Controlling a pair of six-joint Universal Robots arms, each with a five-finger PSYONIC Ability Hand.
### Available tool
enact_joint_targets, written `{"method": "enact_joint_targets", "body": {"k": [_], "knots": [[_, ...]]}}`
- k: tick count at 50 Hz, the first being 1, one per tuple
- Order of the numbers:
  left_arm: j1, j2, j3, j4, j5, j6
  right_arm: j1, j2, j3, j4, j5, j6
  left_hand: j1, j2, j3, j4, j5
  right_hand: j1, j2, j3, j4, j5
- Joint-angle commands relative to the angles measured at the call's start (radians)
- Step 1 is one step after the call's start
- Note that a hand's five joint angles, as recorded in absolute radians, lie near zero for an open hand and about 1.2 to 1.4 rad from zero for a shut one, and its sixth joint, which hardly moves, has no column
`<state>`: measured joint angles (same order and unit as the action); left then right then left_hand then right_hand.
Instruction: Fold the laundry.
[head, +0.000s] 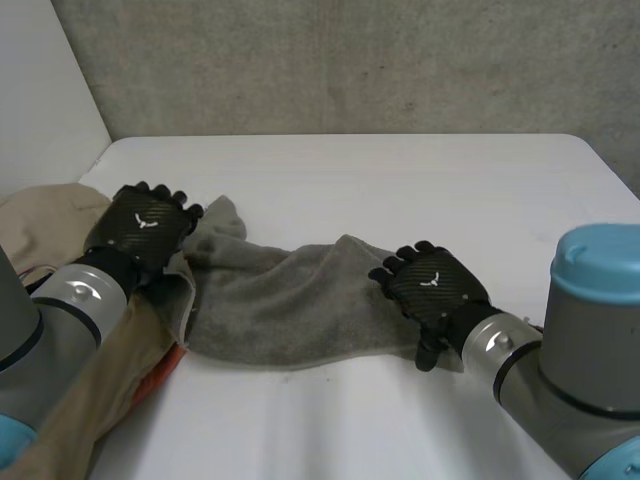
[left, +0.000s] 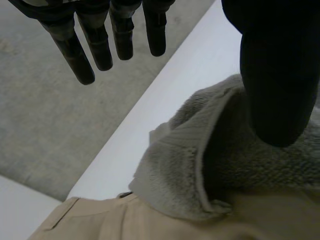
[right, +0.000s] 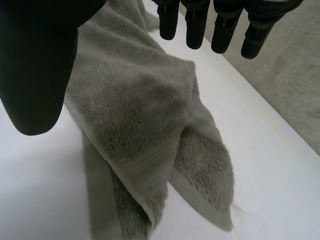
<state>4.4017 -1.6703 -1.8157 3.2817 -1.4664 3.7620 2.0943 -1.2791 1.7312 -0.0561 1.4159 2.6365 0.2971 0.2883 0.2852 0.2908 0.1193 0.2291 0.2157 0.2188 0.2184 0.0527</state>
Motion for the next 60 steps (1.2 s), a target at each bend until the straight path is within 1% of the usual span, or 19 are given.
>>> {"method": "enact_joint_targets", "body": {"k": [1,5,6,7,15,19,20,25,32,37,40,43,50,55,56,57,58,59,60], "knots": [[0.012,-0.014,-0.01,0.004,0.046,0.001,-0.017,-0.002,0.076,-0.073,0.08,-0.001,0.221,0.23,0.233,0.228,0.225,0.061,0.075,0.072,0.072,0.063],[0.016,-0.035,-0.007,0.006,0.044,0.002,-0.019,-0.003,0.108,-0.07,0.087,0.002,0.468,0.477,0.48,0.474,0.471,0.076,0.089,0.086,0.087,0.078],[0.024,-0.04,-0.004,0.006,0.044,0.002,-0.02,-0.003,0.113,-0.068,0.09,0.003,0.593,0.602,0.605,0.6,0.597,0.088,0.101,0.098,0.098,0.09],[0.028,-0.04,-0.002,0.006,0.043,0.002,-0.023,-0.003,0.116,-0.068,0.09,0.004,0.658,0.667,0.67,0.665,0.662,0.094,0.107,0.104,0.104,0.095],[0.058,-0.039,0.004,0.01,0.043,0.002,-0.074,0.01,0.136,-0.085,0.084,0.036,1.087,1.096,1.099,1.094,1.091,0.155,0.169,0.166,0.166,0.157],[0.067,-0.032,0.015,0.018,0.044,0.002,-0.08,0.069,0.11,-0.12,0.084,0.076,1.099,1.108,1.111,1.105,1.102,0.182,0.195,0.192,0.192,0.184],[0.068,-0.032,0.018,0.018,0.044,0.002,-0.08,0.092,0.093,-0.128,0.084,0.089,1.099,1.108,1.111,1.105,1.102,0.225,0.239,0.236,0.236,0.227],[0.09,-0.031,0.064,0.013,0.041,-0.002,-0.082,0.151,0.045,-0.131,0.086,0.129,1.099,1.108,1.111,1.105,1.102,0.273,0.286,0.283,0.284,0.275],[0.096,-0.023,0.122,0.015,0.041,-0.014,-0.079,0.205,-0.025,-0.131,0.09,0.221,1.099,1.108,1.111,1.105,1.102,0.282,0.295,0.292,0.292,0.283],[0.094,-0.023,0.165,0.015,0.025,-0.053,-0.073,0.23,-0.065,-0.12,0.093,0.275,1.099,1.108,1.111,1.105,1.102,0.299,0.312,0.309,0.31,0.301],[0.094,-0.022,0.18,0.015,0.02,-0.076,-0.073,0.244,-0.079,-0.122,0.097,0.283,1.099,1.108,1.111,1.105,1.102,0.384,0.397,0.394,0.395,0.386],[0.096,-0.022,0.2,0.015,0.012,-0.102,-0.071,0.254,-0.09,-0.125,0.106,0.284,1.099,1.108,1.111,1.105,1.102,0.387,0.401,0.398,0.398,0.389],[0.102,-0.022,0.249,0.015,-0.026,-0.14,-0.071,0.294,-0.125,-0.12,0.161,0.278,1.099,1.108,1.111,1.105,1.102,0.364,0.377,0.374,0.375,0.366],[0.111,-0.022,0.28,0.015,-0.037,-0.16,-0.071,0.291,-0.127,-0.12,0.163,0.28,1.099,1.108,1.111,1.105,1.102,0.384,0.398,0.394,0.395,0.386],[0.111,-0.022,0.283,0.015,-0.037,-0.163,-0.071,0.29,-0.127,-0.12,0.161,0.281,1.099,1.108,1.111,1.105,1.102,0.408,0.421,0.418,0.418,0.409],[0.113,-0.022,0.286,0.015,-0.037,-0.168,-0.071,0.29,-0.128,-0.12,0.161,0.283,1.099,1.108,1.111,1.105,1.102,0.498,0.511,0.508,0.509,0.5],[0.113,-0.022,0.289,0.015,-0.037,-0.172,-0.073,0.287,-0.13,-0.12,0.156,0.284,1.099,1.108,1.111,1.105,1.102,0.932,0.945,0.942,0.943,0.934],[0.113,-0.022,0.292,0.015,-0.037,-0.18,-0.074,0.284,-0.13,-0.122,0.159,0.283,1.099,1.108,1.111,1.105,1.102,1.165,1.178,1.175,1.176,1.167],[0.113,-0.022,0.294,0.015,-0.037,-0.183,-0.079,0.28,-0.131,-0.122,0.161,0.283,1.099,1.108,1.111,1.105,1.102,1.167,1.181,1.177,1.178,1.169]]}}
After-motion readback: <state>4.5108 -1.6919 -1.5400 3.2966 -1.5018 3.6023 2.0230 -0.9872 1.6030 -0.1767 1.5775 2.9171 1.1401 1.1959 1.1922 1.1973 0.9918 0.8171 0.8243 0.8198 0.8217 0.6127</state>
